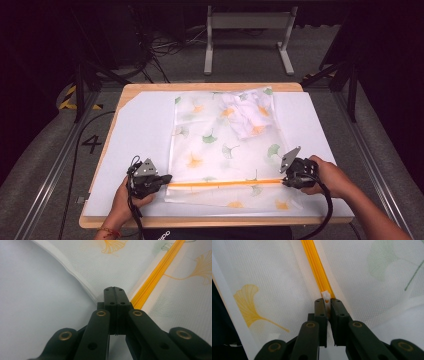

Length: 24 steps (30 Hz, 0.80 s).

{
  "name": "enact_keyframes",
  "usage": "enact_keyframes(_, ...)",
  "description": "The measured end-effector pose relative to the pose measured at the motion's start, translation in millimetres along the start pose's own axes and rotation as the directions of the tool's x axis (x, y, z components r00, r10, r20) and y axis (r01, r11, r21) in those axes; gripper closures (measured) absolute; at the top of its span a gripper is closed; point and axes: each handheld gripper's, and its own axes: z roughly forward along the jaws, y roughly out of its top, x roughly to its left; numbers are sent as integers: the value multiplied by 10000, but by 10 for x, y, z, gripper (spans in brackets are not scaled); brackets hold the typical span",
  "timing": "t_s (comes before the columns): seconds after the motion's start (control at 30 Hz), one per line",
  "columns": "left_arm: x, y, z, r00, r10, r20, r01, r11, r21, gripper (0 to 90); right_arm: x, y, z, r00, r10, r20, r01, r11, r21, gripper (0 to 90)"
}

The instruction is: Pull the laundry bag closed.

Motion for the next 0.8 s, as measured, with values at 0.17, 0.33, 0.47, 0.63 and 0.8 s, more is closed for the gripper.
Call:
enact_keyframes(0.17, 1, -1, -2, 10000, -21, -13, 21, 10000, -11, 900, -18, -32, 3, 10000, -6, 2, 6, 9999, -140, 841)
enact_keyframes(0.33, 0, -3, -5, 10000, -69, -25, 68, 10000, -31, 900, -7, -52, -22, 9999, 122, -30, -123, 9994, -325, 840)
enact_keyframes(0.47, 1, -2, -5, 9999, -105, 7, 105, 9999, -15, 900, -14, -75, -42, 9998, 185, -90, -189, 9984, -528, 839)
enact_keyframes(0.63, -2, -5, -22, 9999, 114, -125, -115, 9999, -51, 900, -13, -87, -78, 9995, 257, -181, -273, 9954, -917, 785)
enact_keyframes(0.8, 16, -27, -83, 9993, 232, -293, -239, 9994, -262, 900, -35, -100, -150, 9991, 408, -106, -420, 9859, -1617, 755)
